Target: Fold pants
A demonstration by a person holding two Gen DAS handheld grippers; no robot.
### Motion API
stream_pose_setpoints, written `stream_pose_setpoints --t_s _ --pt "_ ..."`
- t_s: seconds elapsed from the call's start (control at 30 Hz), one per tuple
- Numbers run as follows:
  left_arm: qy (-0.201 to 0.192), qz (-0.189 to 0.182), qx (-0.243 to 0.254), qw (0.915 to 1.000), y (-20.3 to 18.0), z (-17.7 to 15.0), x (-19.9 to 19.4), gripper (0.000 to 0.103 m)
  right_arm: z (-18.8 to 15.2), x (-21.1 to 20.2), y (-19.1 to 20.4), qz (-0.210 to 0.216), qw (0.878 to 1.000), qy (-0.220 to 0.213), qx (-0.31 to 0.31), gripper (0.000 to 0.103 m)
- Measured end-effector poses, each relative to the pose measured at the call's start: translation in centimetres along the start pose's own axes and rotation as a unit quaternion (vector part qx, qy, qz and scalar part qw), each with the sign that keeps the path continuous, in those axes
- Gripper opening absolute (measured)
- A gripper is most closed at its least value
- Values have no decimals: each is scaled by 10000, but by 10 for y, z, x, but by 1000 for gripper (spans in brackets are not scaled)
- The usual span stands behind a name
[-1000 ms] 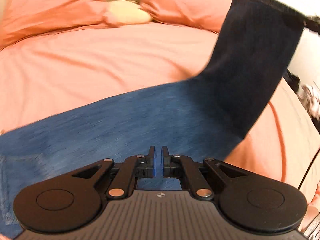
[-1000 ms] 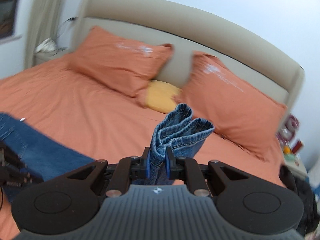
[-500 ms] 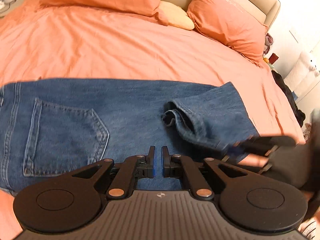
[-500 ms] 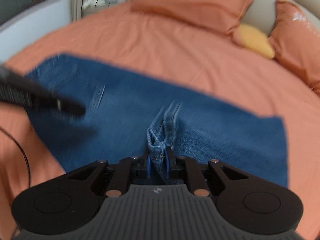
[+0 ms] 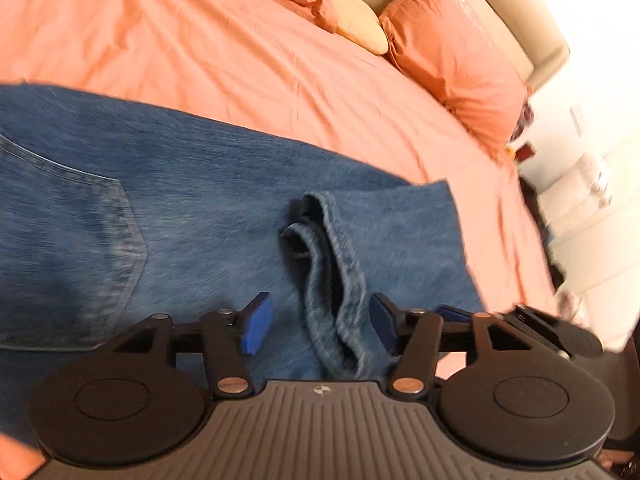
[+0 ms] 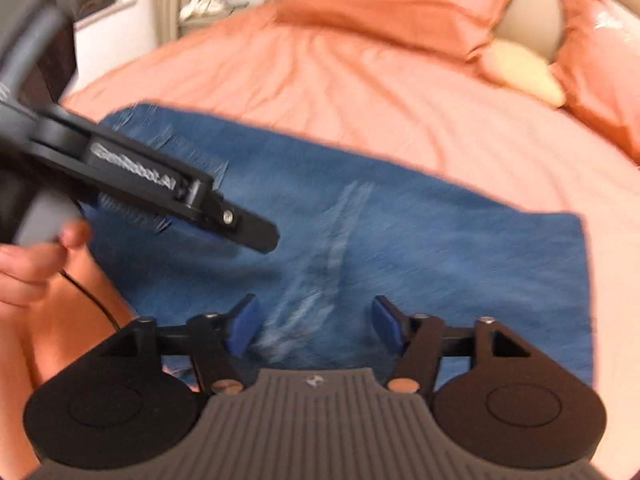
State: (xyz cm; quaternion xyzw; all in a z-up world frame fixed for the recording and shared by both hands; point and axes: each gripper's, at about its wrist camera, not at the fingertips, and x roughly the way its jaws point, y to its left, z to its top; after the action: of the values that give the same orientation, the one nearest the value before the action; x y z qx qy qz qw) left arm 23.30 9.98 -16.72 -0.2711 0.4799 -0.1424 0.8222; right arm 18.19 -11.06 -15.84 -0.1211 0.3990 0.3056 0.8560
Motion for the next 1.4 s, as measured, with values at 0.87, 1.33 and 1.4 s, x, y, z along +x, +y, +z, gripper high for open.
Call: stream_pose_setpoints --t_s 0.87,1.33,1.4 --pt "-450 1124 2204 9679 -82 29 42 10 -74 -23 -184 -1322 9850 67 1112 15" --pt "314 1756 2041 9626 -55 28 94 16 -70 24 -182 -1362 9847 736 801 14" --pt "347 1806 1959 9632 -63 33 92 22 -67 24 -181 -1404 9838 810 767 14"
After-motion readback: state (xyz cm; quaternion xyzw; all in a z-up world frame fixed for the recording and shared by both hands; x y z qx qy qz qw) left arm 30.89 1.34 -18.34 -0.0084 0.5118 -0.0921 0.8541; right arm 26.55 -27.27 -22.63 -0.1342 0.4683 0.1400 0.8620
